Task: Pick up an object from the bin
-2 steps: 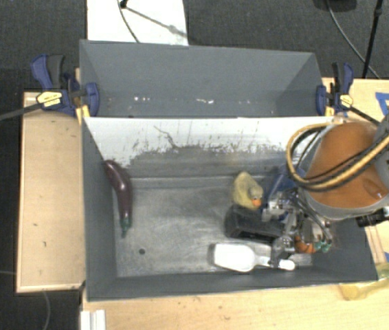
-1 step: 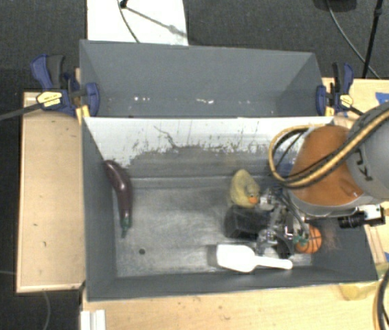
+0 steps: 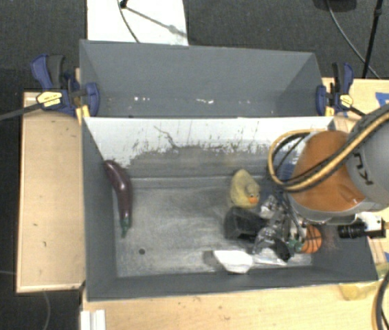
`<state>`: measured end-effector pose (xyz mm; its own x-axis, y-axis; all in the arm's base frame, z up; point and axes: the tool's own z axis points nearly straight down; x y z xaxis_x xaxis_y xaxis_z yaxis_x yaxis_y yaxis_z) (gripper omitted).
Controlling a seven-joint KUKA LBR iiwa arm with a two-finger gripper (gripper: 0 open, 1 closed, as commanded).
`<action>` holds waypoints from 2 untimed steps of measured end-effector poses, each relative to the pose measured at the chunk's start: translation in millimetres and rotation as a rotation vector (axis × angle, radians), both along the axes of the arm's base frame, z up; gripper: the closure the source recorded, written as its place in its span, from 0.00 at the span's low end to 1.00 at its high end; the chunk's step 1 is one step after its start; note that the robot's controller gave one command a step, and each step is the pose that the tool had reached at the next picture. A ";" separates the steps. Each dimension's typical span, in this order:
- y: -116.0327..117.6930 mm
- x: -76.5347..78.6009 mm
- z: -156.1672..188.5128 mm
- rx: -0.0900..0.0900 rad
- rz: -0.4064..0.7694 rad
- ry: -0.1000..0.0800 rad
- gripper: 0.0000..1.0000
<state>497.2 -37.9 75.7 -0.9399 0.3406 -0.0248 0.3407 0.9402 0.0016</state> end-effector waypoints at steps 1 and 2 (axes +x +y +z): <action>0.0 0.0 0.0 0.000 0.000 0.000 1.00; 0.0 0.0 1.5 0.001 0.000 0.003 1.00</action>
Offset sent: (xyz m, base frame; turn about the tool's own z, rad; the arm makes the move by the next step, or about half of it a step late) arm 0.0001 0.0000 0.0154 0.0000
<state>497.2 -37.9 77.1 -0.9401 0.3403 -0.0216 0.3404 0.9403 0.0014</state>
